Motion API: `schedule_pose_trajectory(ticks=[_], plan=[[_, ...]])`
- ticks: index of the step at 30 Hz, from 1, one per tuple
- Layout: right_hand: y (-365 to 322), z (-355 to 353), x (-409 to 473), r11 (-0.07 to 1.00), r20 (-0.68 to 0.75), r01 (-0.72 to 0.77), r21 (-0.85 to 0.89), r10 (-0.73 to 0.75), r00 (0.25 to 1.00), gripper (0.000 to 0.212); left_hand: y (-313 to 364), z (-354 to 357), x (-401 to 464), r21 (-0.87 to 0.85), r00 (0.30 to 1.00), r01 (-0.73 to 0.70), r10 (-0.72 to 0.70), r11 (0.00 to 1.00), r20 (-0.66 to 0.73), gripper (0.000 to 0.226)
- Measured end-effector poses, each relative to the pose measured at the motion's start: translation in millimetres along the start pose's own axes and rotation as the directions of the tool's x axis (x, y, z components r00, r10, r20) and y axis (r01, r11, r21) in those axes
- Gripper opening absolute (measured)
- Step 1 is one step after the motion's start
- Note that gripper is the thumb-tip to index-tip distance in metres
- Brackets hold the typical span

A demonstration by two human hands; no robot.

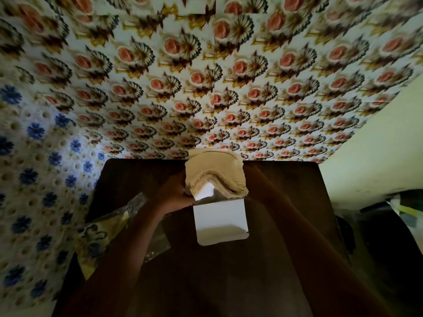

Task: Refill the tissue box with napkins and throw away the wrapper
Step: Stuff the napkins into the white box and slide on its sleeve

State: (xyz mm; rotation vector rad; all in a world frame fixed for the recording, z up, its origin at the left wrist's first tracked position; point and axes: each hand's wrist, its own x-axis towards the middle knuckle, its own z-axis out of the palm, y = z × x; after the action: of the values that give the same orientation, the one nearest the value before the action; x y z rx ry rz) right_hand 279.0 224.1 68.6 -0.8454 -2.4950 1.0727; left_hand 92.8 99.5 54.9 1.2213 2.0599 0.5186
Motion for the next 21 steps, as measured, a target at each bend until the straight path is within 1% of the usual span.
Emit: schedule_pose_trajectory(ticks=[1,2,3,5,6,7,8,9,10,11,13,15,16,17,19,20,21], plan=[[5,0,-3,0.984,0.074,-0.076,0.163,0.065,0.995,0.033,-1,-1,-1,-0.028,1.0,0.003,-0.002,1.0,0.027,0.083],[8,-2,-7,0.977,0.103,-0.115,0.182,0.098,0.99,0.032,-2,-1,-3,-0.051,0.999,0.005,-0.002,0.999,0.043,0.089],[-4,-8,-14,0.969,0.225,-0.218,0.121,0.187,0.956,0.037,-2,-2,-4,-0.069,0.998,0.011,-0.007,0.998,0.058,0.092],[3,-4,-17,0.978,0.085,-0.093,0.185,0.078,0.993,0.049,1,0,-8,-0.172,0.999,0.025,-0.017,0.985,0.048,0.09],[5,-3,-18,0.975,0.075,-0.076,0.208,0.062,0.995,0.057,0,4,-8,-0.207,0.999,0.031,-0.025,0.978,0.033,0.087],[6,-1,-18,0.973,0.083,-0.094,0.21,0.078,0.993,0.067,1,5,-10,-0.222,0.999,0.048,-0.042,0.974,0.028,0.084],[14,2,-18,0.971,0.063,-0.129,0.201,0.119,0.991,0.079,1,8,-10,-0.232,0.998,0.058,-0.053,0.971,0.027,0.081],[21,3,-18,0.975,0.087,-0.135,0.179,0.121,0.989,0.082,0,9,-10,-0.229,0.997,0.079,-0.074,0.97,0.03,0.077],[24,3,-19,0.979,0.124,-0.137,0.151,0.119,0.985,0.076,-1,9,-10,-0.228,0.995,0.099,-0.095,0.969,0.031,0.075],[37,4,-18,0.988,0.146,-0.107,0.112,0.091,0.985,0.068,1,8,-12,-0.232,0.994,0.109,-0.105,0.967,0.031,0.076],[28,-1,-18,0.989,0.163,-0.13,0.065,0.118,0.98,0.062,0,5,-14,-0.238,0.994,0.106,-0.102,0.966,0.028,0.087],[20,-5,-14,0.979,0.228,-0.194,0.058,0.176,0.958,0.059,-7,6,-8,-0.193,0.995,0.102,-0.097,0.976,0.035,0.101],[15,-7,-13,0.975,0.264,-0.219,0.043,0.2,0.943,0.056,-6,5,-7,-0.161,0.994,0.103,-0.094,0.982,0.057,0.102],[15,-7,-9,0.964,0.316,-0.265,0.034,0.242,0.918,0.057,-1,3,-7,-0.112,0.991,0.116,-0.107,0.987,0.079,0.095],[16,-8,-4,0.942,0.409,-0.335,0.006,0.303,0.861,0.069,12,-2,-9,0.02,0.985,0.126,-0.127,0.992,0.119,0.069],[16,-8,-2,0.946,0.41,-0.325,-0.014,0.302,0.861,0.072,14,-2,-6,0.089,0.984,0.117,-0.128,0.989,0.121,0.061],[14,-8,1,0.947,0.404,-0.318,-0.035,0.305,0.863,0.072,17,-4,-5,0.144,0.985,0.109,-0.126,0.984,0.118,0.058]])
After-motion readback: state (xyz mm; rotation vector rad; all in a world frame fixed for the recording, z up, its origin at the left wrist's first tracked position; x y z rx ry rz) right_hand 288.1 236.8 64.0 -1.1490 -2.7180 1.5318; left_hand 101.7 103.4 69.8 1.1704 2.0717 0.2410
